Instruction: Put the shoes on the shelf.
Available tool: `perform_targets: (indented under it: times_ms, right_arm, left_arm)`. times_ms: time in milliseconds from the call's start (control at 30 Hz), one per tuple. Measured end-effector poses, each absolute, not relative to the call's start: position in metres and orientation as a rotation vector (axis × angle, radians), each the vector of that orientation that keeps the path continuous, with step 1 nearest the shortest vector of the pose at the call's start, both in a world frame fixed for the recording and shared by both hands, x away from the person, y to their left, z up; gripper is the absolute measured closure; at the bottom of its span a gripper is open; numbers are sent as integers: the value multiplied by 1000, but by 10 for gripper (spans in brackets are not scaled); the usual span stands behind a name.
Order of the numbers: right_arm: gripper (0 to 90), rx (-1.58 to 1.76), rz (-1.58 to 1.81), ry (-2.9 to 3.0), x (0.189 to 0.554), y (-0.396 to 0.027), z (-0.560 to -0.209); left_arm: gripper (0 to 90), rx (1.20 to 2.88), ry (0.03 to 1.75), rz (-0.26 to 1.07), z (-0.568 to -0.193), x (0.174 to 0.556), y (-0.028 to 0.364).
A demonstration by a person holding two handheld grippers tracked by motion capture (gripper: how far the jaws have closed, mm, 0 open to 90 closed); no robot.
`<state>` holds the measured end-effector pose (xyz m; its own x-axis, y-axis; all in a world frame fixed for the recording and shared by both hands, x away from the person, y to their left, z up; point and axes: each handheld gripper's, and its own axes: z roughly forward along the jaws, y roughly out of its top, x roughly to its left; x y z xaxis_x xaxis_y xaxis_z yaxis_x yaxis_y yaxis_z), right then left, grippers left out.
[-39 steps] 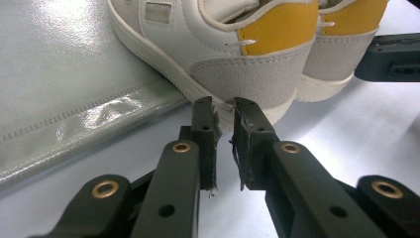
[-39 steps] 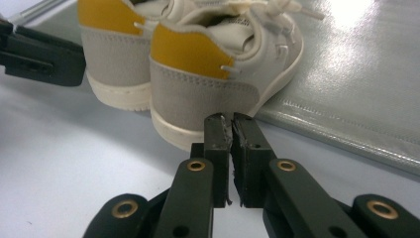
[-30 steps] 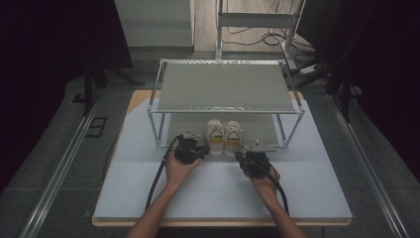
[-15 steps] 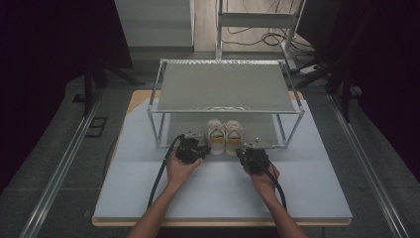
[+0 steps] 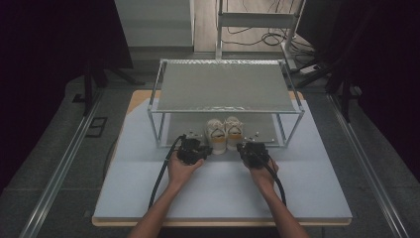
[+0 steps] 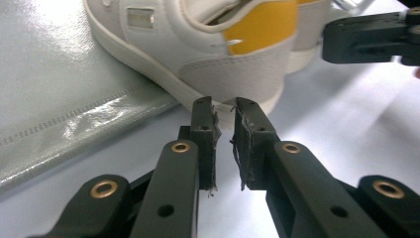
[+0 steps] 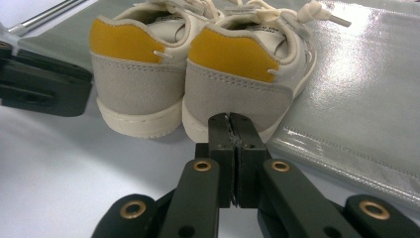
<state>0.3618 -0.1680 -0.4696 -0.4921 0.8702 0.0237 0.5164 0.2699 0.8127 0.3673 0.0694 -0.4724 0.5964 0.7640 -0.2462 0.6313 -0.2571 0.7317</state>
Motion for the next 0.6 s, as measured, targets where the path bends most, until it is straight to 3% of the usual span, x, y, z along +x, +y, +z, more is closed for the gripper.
perform_targets:
  times_ms: [600]
  right_arm:
    - [884, 1242, 1085, 2136, 363, -165, -471]
  left_arm:
    - [826, 1985, 1119, 216, -470, 371, 59]
